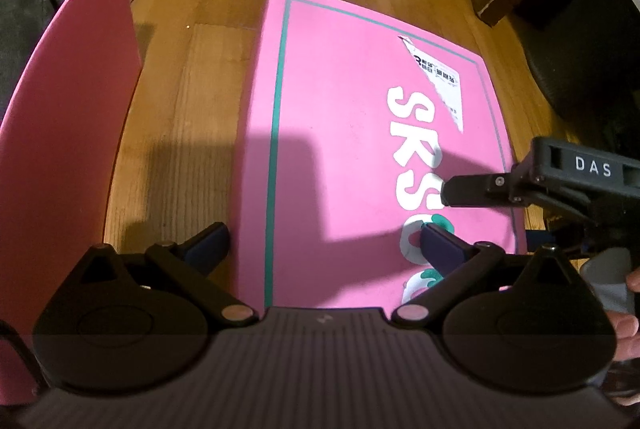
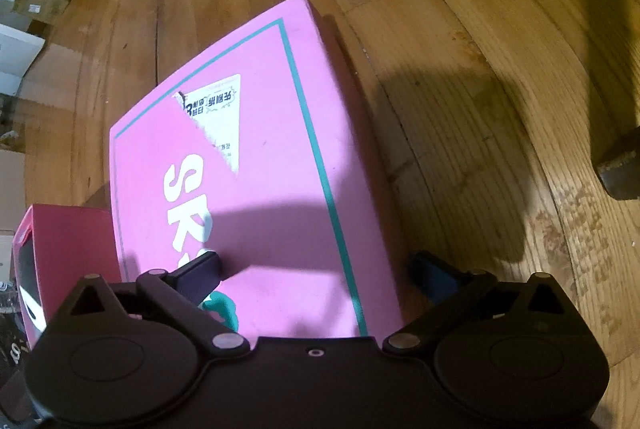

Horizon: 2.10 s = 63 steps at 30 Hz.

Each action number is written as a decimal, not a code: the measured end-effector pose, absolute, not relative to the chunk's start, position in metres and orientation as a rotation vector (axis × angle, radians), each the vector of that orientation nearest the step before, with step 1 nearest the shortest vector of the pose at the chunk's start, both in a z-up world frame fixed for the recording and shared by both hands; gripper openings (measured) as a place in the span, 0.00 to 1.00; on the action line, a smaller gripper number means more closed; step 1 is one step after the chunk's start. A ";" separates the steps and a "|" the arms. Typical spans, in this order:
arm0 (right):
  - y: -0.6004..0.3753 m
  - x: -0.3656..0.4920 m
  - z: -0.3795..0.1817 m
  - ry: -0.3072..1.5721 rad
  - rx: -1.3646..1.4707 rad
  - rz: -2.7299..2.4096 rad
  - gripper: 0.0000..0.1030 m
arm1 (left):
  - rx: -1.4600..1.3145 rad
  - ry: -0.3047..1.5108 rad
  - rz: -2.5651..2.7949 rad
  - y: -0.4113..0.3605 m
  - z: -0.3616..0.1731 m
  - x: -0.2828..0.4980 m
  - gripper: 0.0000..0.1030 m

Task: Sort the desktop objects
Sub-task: 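Lift the lid with both grippers and carry it over the pink box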

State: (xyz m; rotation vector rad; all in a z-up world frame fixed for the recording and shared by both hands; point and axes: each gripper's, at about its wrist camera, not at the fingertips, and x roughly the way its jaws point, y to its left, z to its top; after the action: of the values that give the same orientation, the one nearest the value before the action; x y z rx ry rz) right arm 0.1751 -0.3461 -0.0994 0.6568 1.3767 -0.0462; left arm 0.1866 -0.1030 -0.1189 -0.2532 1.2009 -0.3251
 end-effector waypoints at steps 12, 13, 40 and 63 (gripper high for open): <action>-0.333 0.154 -0.060 1.254 0.627 0.093 0.97 | -0.160 1.094 -0.323 -0.093 -0.056 0.173 0.99; -0.333 0.152 -0.056 1.239 0.631 0.097 0.97 | -0.152 1.091 -0.328 -0.093 -0.050 0.171 0.99; -0.196 0.129 0.007 1.019 0.670 0.366 0.95 | -0.049 0.944 -0.200 0.054 0.039 0.112 1.00; -0.130 0.158 -0.056 1.063 0.667 0.416 0.94 | -0.167 1.031 -0.137 0.126 -0.015 0.134 1.00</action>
State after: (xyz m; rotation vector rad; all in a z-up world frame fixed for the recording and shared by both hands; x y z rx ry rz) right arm 0.1575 -0.1304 -0.0559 0.6671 1.0627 0.4158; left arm 0.1345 0.1255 -0.0153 -0.1674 1.0309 -0.1371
